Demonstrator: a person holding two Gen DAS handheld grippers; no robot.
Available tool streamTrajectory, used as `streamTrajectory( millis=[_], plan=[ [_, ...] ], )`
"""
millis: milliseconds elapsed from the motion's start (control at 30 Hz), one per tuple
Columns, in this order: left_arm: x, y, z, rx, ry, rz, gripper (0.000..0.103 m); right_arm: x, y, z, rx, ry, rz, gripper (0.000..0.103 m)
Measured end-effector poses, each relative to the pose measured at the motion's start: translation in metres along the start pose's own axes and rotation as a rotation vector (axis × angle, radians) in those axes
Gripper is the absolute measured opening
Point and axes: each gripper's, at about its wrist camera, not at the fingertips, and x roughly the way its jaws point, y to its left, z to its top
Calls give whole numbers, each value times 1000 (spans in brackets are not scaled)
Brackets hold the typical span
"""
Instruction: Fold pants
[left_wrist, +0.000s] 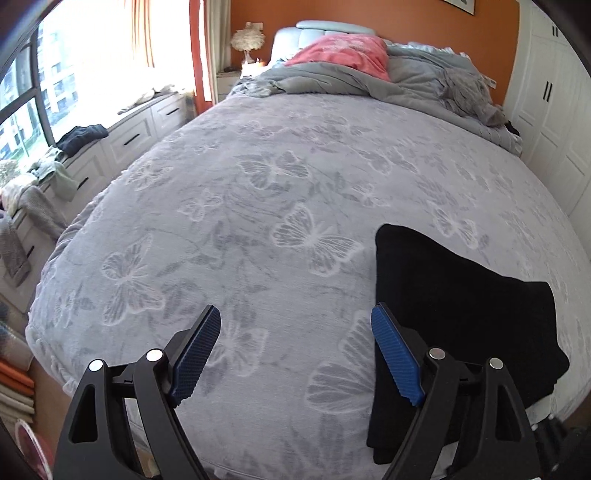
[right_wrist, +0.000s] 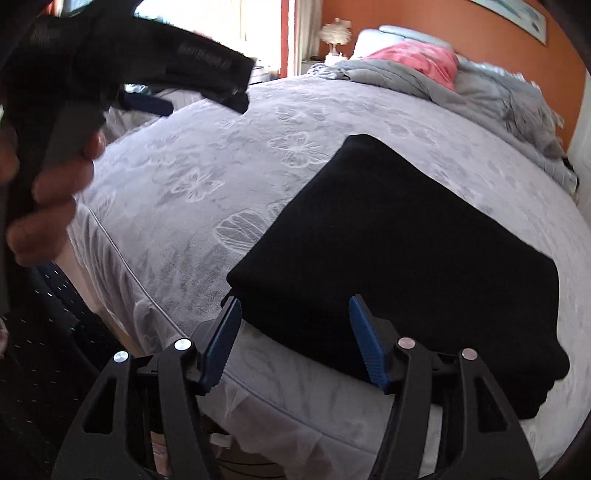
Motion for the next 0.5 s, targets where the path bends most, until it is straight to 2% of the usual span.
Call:
streamTrajectory(
  millis=[67,100,133,167,300,400,500],
  plan=[
    [-2,3,-1,4,-3,9,83,22,9,0,-58,28,-69,49],
    [-2,4,-1,10,-1,4,83,27,10,1,-65,26,-78,40],
    [-3,4,-2,21,3,0,83,29,10,6,-57,27,-70,20],
    [-3,3,-3,28,4,-1,83,29,9,14,-33,29,-51,13],
    [-5,2,-6,55,3,-3,83,31,1,39,69,10,37,10],
    [-10,4,-5,49,-11,-18,83,47,6,28,69,49,46,13],
    [-13,7,-4,31,-28,-23,86,35,-3,22,111,5,81,16]
  ],
)
